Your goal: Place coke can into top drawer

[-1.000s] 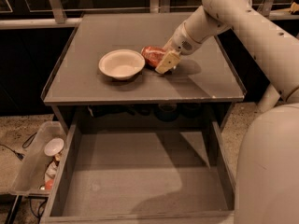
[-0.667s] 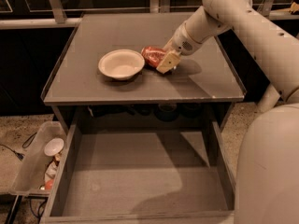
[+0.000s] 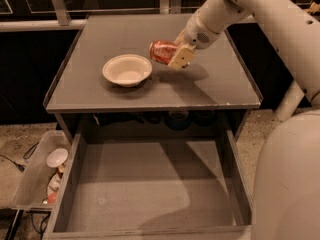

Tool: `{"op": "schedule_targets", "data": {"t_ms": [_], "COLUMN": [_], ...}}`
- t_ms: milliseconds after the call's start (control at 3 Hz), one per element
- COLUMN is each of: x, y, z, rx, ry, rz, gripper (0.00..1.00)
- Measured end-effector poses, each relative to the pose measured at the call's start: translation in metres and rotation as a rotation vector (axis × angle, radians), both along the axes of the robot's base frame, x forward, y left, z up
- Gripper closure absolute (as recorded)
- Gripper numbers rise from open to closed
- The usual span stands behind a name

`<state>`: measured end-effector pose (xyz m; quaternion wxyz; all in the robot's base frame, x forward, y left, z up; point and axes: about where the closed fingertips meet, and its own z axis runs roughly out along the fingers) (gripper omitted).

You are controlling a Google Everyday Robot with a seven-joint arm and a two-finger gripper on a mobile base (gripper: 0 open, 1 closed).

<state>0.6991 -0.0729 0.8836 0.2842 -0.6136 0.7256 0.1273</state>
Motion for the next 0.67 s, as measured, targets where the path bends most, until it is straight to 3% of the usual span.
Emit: {"op": "schedule_targets", "data": {"t_ms": [667], "x": [-0.059], "y": [-0.023], "z": [0.070], "rx": [0.004], "ry": [-0.077], "rz": [0.066], "gripper": [1.00]}}
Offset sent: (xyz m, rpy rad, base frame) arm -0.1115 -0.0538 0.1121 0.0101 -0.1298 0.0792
